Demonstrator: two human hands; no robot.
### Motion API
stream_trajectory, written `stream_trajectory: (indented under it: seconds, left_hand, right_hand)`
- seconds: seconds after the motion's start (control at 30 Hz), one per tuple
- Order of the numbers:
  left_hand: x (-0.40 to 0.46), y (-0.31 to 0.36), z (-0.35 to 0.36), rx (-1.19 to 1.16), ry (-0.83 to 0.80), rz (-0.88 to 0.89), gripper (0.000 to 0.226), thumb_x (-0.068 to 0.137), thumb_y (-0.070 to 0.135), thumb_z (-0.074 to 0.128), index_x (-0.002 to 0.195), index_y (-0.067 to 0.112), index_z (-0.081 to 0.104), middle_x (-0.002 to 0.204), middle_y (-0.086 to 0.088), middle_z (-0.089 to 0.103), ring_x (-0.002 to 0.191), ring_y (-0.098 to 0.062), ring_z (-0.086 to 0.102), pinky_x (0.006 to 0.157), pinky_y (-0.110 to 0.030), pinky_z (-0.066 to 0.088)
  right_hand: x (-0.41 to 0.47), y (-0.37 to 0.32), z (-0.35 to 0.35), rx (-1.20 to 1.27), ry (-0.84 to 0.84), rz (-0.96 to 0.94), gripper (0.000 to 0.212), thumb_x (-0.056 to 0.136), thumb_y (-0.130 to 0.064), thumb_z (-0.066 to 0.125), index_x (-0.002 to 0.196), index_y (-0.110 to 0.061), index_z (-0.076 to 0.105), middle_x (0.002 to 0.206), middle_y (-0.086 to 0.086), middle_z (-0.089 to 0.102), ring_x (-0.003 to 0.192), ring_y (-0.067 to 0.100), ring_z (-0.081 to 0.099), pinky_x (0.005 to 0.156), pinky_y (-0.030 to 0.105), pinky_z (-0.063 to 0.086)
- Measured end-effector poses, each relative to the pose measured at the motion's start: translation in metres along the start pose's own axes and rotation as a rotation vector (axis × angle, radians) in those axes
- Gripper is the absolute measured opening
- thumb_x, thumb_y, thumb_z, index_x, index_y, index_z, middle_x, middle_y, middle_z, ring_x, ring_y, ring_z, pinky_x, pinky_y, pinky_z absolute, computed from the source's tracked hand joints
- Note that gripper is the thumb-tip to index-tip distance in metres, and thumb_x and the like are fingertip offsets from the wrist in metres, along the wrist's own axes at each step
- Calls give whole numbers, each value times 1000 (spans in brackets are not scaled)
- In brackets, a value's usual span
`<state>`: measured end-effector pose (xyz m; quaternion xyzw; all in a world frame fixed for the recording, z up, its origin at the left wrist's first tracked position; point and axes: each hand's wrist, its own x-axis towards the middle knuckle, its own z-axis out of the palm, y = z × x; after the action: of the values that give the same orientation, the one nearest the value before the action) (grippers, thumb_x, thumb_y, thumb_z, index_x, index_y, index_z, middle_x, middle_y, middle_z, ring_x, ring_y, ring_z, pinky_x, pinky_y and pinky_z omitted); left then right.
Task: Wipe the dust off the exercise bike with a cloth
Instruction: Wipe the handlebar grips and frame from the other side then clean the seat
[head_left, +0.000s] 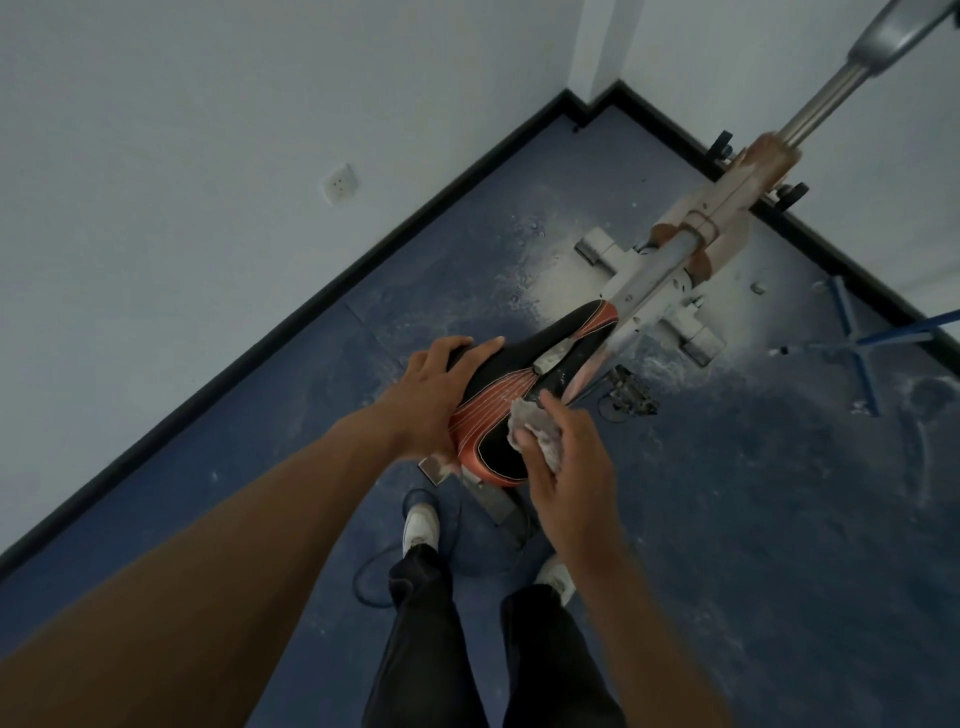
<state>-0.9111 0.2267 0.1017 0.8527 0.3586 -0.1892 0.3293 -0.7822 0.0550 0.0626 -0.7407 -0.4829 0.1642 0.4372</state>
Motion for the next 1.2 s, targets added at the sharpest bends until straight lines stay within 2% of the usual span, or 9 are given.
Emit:
stream_trajectory:
  seconds: [0.1, 0.2, 0.33, 0.47, 0.57, 0.67, 0.83, 1.07, 1.2]
  left_hand:
    - [-1, 0, 0, 10, 5, 5, 150, 53, 28, 99, 153, 54, -10, 160, 8, 1, 148, -33, 10, 113, -62, 34]
    - [-1, 0, 0, 8, 6, 7, 150, 53, 27, 99, 153, 54, -10, 159, 8, 1, 147, -34, 10, 112, -62, 34]
    - [-1, 0, 0, -5, -2, 3, 151, 52, 25, 99, 152, 55, -10, 160, 8, 1, 148, -34, 10, 114, -62, 32]
    - [-1, 1, -1, -7, -4, 3, 152, 51, 26, 100, 152, 55, -10, 160, 8, 2, 148, -34, 9, 115, -63, 31]
    - [-1, 1, -1, -1, 0, 5, 152, 51, 27, 100, 151, 56, -11, 160, 9, 2, 149, -34, 9, 115, -65, 32]
    - [-1, 0, 0, 1, 0, 7, 152, 51, 27, 100, 151, 56, -12, 160, 10, 1, 148, -33, 9, 114, -66, 32]
    - [0, 0, 1, -2, 4, 7, 151, 52, 28, 100, 152, 55, -11, 160, 9, 1, 148, -33, 9, 114, -65, 31]
    - [1, -2, 0, 13, 10, 2, 152, 51, 28, 99, 150, 57, -12, 159, 10, 1, 148, -32, 10, 111, -66, 36]
    - [2, -3, 1, 19, 10, 10, 151, 52, 29, 99, 149, 59, -13, 159, 10, 0, 147, -31, 11, 109, -67, 38]
  right_hand:
    - [-11, 6, 2, -24, -28, -54, 26, 103, -33, 57, 108, -8, 65, 102, -3, 55, 86, 9, 59, 73, 23, 54]
    - [-20, 19, -4, -25, -23, -99, 16, 103, -28, 59, 98, -12, 58, 94, -3, 53, 77, 6, 53, 70, 14, 45]
    - [16, 23, -14, -40, 164, 106, 13, 98, -15, 65, 94, -3, 64, 92, 3, 55, 79, 3, 48, 73, 6, 38]
    - [61, 27, -12, -3, 274, 271, 17, 101, -20, 62, 106, -6, 68, 102, 3, 58, 87, -7, 51, 80, 5, 41]
    - [58, 29, -9, 3, 179, 211, 19, 102, -21, 59, 101, -2, 65, 99, 2, 58, 85, -2, 51, 78, 13, 45]
    - [42, 39, -16, -5, 42, 50, 13, 99, -11, 62, 92, 0, 63, 92, 0, 60, 83, 4, 54, 77, 7, 40]
    - [63, 38, -18, 84, 226, 241, 17, 101, -24, 60, 103, -8, 67, 102, 4, 65, 95, 8, 64, 83, 26, 53]
    - [54, 43, -16, -111, -52, -70, 18, 102, -24, 61, 92, -10, 65, 92, -6, 54, 79, 9, 52, 70, 18, 43]
    - [57, 41, -27, -41, 86, 25, 14, 99, -17, 63, 96, -5, 70, 94, 4, 65, 84, 8, 59, 77, 17, 48]
